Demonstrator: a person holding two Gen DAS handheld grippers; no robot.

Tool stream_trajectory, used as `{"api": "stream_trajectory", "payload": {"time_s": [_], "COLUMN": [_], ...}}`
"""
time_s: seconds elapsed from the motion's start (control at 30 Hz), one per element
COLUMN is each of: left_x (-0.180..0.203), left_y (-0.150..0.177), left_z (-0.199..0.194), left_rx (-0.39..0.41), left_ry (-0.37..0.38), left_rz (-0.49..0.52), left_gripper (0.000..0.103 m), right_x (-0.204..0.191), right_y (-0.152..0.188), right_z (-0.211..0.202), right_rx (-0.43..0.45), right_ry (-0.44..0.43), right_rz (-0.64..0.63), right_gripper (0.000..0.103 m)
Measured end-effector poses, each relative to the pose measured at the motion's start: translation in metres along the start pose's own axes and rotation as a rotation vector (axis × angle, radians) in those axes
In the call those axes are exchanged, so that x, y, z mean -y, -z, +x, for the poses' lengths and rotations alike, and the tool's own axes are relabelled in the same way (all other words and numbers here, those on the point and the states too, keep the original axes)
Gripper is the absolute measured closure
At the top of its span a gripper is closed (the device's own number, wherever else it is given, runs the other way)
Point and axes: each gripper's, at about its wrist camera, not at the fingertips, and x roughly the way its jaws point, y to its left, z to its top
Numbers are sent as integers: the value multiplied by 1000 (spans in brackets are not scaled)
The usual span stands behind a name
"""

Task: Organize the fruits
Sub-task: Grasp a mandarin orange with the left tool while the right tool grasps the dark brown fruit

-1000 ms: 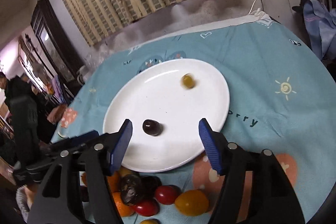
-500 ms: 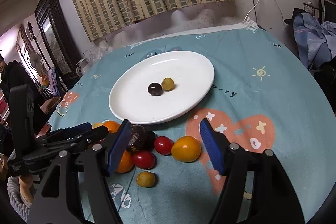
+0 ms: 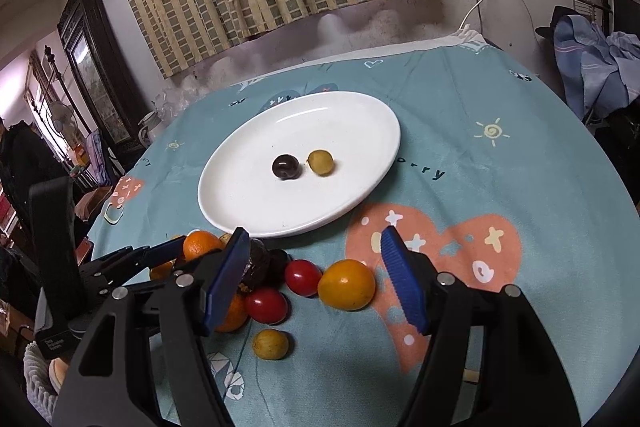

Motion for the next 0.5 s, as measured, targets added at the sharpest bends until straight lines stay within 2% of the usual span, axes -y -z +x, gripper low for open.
{"api": "stream_trajectory", "payload": {"time_s": [0.17,0.3,0.4,0.47,0.5], "left_x": [-18,-30,-38,-41,-42], "left_y": [0,-2,-4,-4,-4], "left_z": [-17,-27,-32,-33,-33], "left_rx": [27,57,66,67,65], "left_ry": [23,-15,-10,-16,-15], "left_rz": [-66,-98,-126,-136,-138], "left_gripper": [59,59,59,59,59], "right_x": [-20,-44,-58,-65,-66], "right_y": [9,21,27,29,28], "right_z": [14,30,40,47,50], "right_rx": [-43,-78,-90,-90,-94], "right_ry": [-42,-27,-11,2,3], "right_rz": [-62,-170,-225,-249,-251], "right_gripper": [35,35,35,40,46]}}
